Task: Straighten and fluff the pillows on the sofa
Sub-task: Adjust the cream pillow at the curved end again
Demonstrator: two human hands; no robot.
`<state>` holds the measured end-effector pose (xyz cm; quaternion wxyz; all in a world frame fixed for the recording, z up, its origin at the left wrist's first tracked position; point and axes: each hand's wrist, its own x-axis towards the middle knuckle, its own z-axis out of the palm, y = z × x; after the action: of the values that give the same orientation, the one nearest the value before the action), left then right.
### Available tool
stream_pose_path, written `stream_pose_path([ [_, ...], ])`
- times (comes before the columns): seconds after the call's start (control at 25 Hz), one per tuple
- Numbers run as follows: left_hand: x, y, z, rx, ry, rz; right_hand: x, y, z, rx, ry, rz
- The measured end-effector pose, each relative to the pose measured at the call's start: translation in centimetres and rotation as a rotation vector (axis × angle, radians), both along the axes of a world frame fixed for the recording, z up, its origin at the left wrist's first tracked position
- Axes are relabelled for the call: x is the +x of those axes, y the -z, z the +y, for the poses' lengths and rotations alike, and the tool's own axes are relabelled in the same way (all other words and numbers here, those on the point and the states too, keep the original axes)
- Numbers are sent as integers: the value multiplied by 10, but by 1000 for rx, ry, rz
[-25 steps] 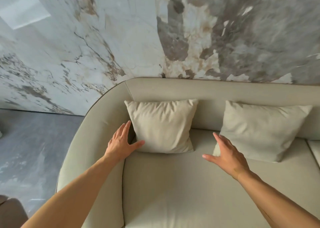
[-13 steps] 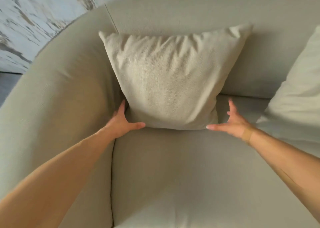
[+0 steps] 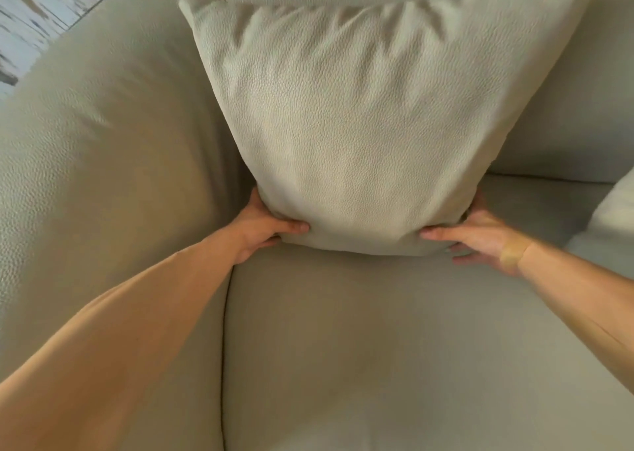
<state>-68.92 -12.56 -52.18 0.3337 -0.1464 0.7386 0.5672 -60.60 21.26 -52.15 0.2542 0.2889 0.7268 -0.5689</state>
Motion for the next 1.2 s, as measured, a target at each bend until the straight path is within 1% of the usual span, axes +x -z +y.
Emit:
stream_pose_path([
  [0.12, -8, -6, -3, -15, -23, 65, -2, -2, -8, -2, 10, 24],
  [0.28, -25, -9, -13, -21, -31, 122, -12, 3, -27, -18, 42, 104],
  [0.44, -28, -8, -20, -100, -37, 93, -26, 12, -38, 61, 71, 239],
  [0.52, -27, -6, -16, -109, -38, 90, -30, 13, -34, 103, 79, 265],
  [0.64, -26, 1, -7, -152, -23, 137, -31, 14, -24, 179, 92, 314],
  [0.76, -27, -3, -4, -203, 1, 175, -36, 6, -26, 213, 41, 304],
  [0.84, -28, -10, -5, -196, 10, 198, -36, -3, -26, 213, 48, 300],
  [0.96, -25, -28, -7, -148, -24, 224, -27, -25, -22, 224, 68, 349],
  [1.12, -27, -77, -12, -59, -130, 204, -32, -84, -9, 178, 103, 382],
  [1.2, -32, -112, -13, -26, -239, 307, -43, -120, -5, 172, 158, 443],
])
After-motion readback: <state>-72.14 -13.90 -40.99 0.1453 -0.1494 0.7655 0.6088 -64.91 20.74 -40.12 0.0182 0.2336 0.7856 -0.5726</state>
